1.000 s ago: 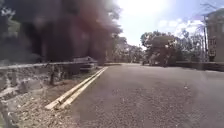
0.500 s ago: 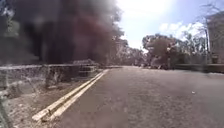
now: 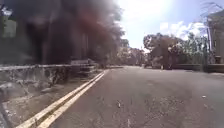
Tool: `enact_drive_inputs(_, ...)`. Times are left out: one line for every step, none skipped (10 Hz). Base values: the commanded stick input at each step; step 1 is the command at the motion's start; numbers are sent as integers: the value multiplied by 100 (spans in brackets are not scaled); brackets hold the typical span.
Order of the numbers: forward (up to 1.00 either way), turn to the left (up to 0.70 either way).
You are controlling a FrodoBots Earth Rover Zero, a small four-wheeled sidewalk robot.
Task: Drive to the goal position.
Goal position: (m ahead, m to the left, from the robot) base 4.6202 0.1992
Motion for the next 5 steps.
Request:
enact_drive_inputs(50,0)
enact_drive_inputs(50,0)
enact_drive_inputs(50,0)
enact_drive_inputs(50,0)
enact_drive_inputs(50,0)
